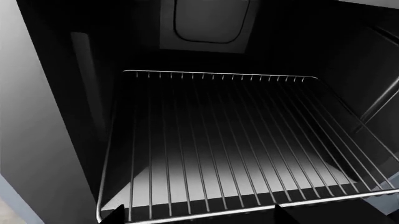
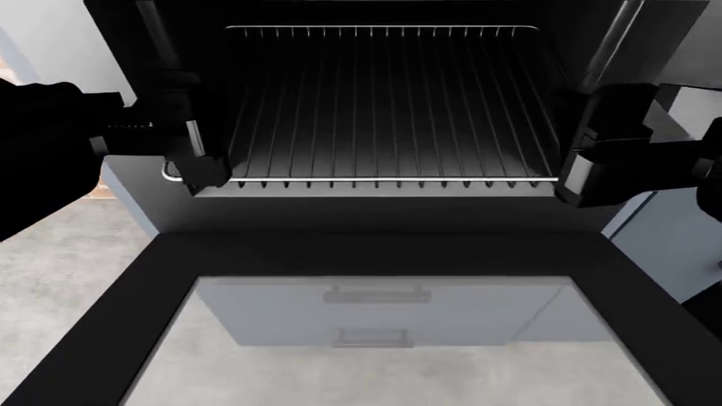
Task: Fully slide the oven rack out.
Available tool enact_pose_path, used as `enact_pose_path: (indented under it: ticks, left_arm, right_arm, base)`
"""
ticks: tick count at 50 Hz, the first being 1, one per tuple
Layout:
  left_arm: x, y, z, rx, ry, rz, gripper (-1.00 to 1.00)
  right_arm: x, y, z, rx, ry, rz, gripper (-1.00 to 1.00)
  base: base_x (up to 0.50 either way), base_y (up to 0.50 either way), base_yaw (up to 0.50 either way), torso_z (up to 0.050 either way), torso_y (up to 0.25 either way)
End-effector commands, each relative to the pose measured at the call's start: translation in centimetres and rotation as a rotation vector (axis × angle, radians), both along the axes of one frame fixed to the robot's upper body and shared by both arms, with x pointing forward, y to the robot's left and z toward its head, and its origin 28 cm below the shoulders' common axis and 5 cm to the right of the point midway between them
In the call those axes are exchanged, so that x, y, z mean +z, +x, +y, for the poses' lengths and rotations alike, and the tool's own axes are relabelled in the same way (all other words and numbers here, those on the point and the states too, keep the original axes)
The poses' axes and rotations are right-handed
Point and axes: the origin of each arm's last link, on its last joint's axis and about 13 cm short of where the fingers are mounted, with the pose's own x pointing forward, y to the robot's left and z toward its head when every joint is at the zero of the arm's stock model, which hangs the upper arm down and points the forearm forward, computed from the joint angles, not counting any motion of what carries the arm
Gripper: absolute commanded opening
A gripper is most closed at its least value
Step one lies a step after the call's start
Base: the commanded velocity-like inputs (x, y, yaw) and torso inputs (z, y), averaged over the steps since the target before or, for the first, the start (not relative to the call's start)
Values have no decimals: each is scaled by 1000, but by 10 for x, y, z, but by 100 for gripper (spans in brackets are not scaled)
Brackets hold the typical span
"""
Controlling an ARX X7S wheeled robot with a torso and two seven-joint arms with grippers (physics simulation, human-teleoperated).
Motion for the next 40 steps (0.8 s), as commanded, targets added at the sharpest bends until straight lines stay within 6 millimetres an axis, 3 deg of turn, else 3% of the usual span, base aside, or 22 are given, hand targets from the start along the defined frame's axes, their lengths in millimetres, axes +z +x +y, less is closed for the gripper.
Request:
enact_pose_path:
  ticks: [1, 12, 19, 40]
  left_arm:
    - [-4, 3, -2, -16, -13, 15, 100]
    - [-4, 3, -3, -15, -11, 13, 100]
    - [-6, 12, -8, -21, -15, 17, 100]
    - [-6, 73, -23, -20, 3, 99, 100]
  right_arm:
    - [-7, 6, 1, 10, 9, 13, 100]
    - [-8, 8, 2, 7, 4, 14, 100]
    - [-7, 18, 2, 6, -1, 20, 100]
    - [-11, 69, 12, 17, -15, 143, 100]
  base:
    - [0, 0, 0, 1, -250]
    - [0, 0, 0, 1, -246]
    - [0, 0, 0, 0, -3]
    - [0, 0, 0, 0, 0]
